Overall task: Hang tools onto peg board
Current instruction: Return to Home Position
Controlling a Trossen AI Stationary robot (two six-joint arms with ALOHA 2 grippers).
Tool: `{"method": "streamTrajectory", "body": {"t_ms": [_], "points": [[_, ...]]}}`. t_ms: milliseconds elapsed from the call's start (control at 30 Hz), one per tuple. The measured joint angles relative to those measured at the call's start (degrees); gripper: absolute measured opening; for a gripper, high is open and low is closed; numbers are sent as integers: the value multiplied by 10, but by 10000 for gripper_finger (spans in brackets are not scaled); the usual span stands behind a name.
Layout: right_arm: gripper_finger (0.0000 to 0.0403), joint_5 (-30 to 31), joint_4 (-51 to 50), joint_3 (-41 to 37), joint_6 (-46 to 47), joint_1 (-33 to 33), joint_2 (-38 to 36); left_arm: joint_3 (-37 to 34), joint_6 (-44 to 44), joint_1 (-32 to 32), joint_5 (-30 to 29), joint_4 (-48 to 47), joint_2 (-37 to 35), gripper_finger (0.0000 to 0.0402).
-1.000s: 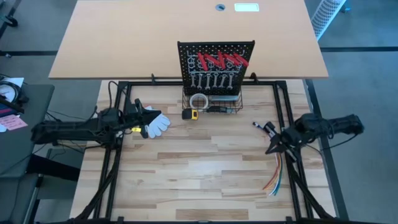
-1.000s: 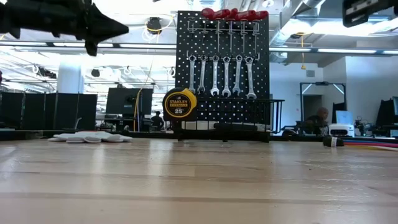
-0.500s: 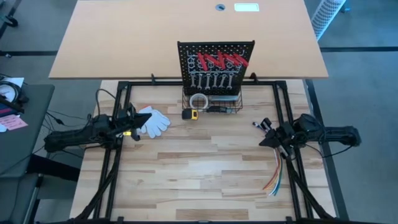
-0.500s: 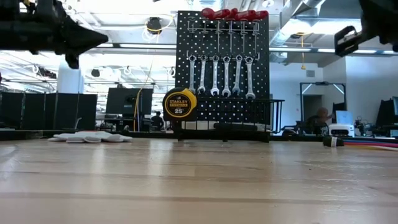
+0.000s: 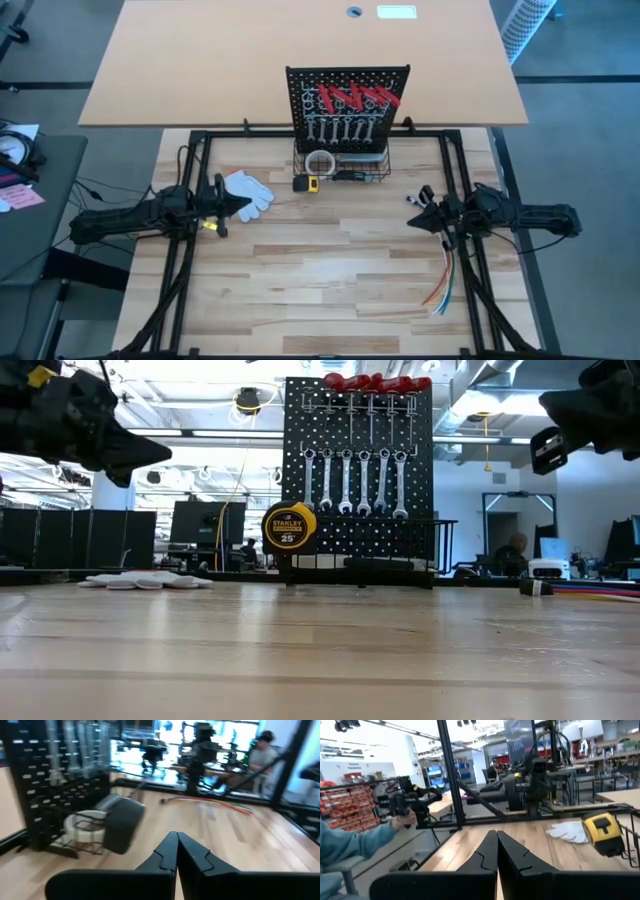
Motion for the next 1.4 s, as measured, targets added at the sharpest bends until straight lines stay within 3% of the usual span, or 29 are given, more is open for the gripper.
{"method": "streamTrajectory", "body": {"t_ms": [133,767,1400], "points": [[5,0,-21,0,0,1,0,0,14,0,39,-3,0,0],[6,0,-47,-1,0,1,0,-2,-13,0,30,-10,0,0],[6,-1,-48,-1,0,97,-7,-4,-12,-63,20,-3,-10,0]]}}
